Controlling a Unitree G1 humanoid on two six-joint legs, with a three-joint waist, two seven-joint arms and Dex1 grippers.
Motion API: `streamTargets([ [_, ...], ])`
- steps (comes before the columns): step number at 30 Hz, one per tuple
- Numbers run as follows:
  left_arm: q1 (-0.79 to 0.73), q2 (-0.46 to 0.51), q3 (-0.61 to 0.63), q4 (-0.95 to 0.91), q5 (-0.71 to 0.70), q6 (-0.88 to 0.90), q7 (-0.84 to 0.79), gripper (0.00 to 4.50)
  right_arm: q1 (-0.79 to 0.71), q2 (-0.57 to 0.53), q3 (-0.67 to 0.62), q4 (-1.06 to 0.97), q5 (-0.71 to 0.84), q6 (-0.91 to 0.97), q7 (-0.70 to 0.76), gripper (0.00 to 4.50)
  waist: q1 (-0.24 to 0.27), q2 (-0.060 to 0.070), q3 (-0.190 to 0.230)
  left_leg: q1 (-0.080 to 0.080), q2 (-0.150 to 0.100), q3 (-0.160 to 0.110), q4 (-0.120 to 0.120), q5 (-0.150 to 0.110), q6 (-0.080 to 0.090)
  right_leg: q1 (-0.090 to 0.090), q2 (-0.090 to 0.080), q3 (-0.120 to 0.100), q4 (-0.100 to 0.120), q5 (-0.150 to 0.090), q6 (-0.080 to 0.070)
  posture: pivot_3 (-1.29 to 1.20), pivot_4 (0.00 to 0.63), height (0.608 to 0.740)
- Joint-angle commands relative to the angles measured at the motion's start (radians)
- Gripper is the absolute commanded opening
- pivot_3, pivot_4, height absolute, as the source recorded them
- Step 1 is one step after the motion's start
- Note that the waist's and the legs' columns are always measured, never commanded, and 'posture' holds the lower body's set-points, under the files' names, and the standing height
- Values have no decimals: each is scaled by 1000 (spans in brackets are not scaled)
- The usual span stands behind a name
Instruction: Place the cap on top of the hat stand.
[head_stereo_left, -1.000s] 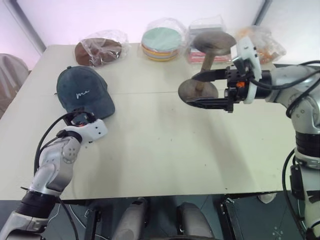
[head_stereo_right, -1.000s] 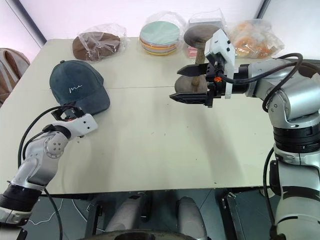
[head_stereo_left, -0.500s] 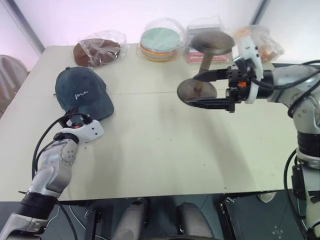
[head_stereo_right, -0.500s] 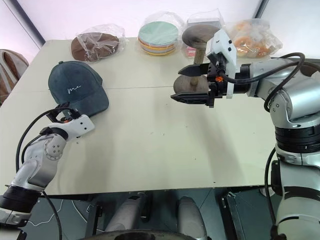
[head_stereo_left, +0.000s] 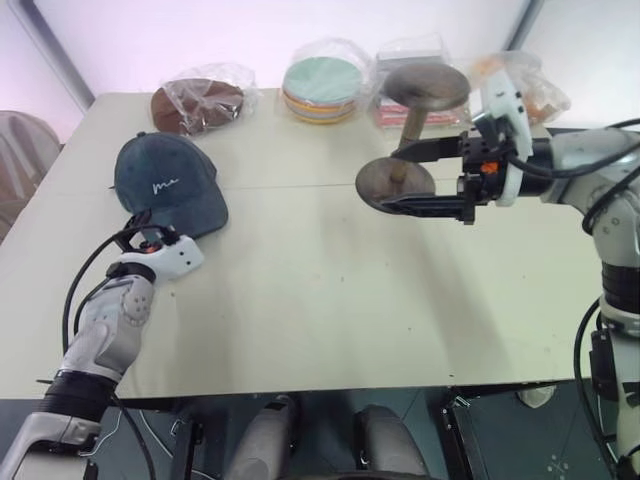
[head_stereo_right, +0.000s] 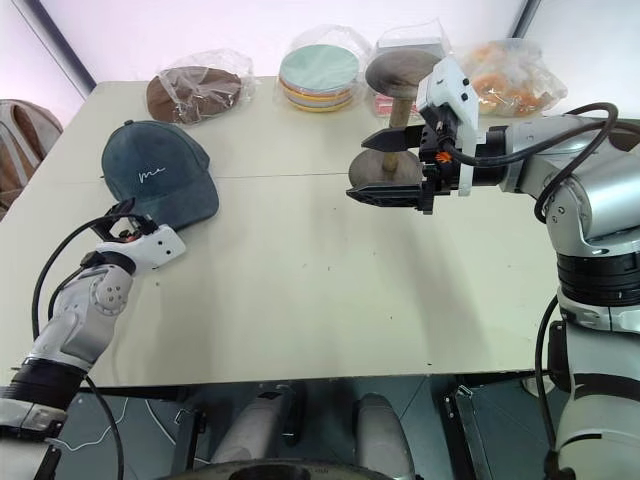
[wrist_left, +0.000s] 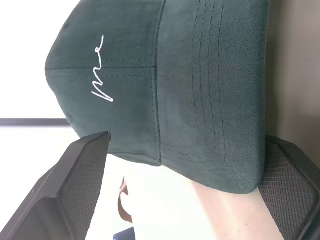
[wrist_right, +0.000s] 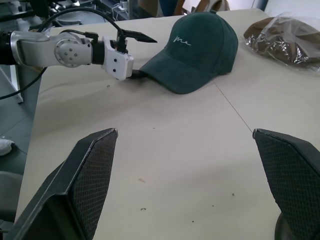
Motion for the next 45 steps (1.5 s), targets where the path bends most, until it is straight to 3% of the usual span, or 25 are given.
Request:
streamTargets([
  [1,5,-11,-10,81,1,-27,30,4500,-21,-14,-36,-34,19,-7,-5,4435,1,1,-1,0,0,0,0,0,0,0,0,0,0,0,0,0,150,740],
  [2,6,-14,-12,90,2,-36,37,4500,-20,-14,-38,-36,19,-7,-6,4435,2,2,-1,0,0,0,0,0,0,0,0,0,0,0,0,0,150,740],
  [5,13,-17,-15,102,5,-60,54,3644,-17,-15,-40,-39,21,-7,-11,4500,1,3,-2,0,0,0,0,0,0,0,0,0,0,0,0,0,150,740],
  [12,28,-14,-18,124,31,-110,129,25,-12,-19,-42,-45,26,-9,-21,4500,3,10,-7,0,0,0,0,0,0,0,0,0,1,0,0,0,150,740],
  [31,50,-11,20,66,37,-210,294,25,-19,-25,-42,-39,24,-14,-24,4500,1,10,-7,-1,-1,0,0,0,0,-1,0,0,1,0,0,0,150,740],
  [39,43,4,71,-46,5,-221,264,25,-26,-23,-37,-27,16,-26,-20,4500,1,9,-7,-1,-1,0,0,0,0,-1,-1,0,1,0,0,0,150,740],
  [45,-51,11,93,-137,-4,-218,201,25,-32,-22,-34,-15,10,-38,-14,4500,4,7,-6,-2,-1,0,1,0,0,-2,0,0,1,0,0,0,150,740],
])
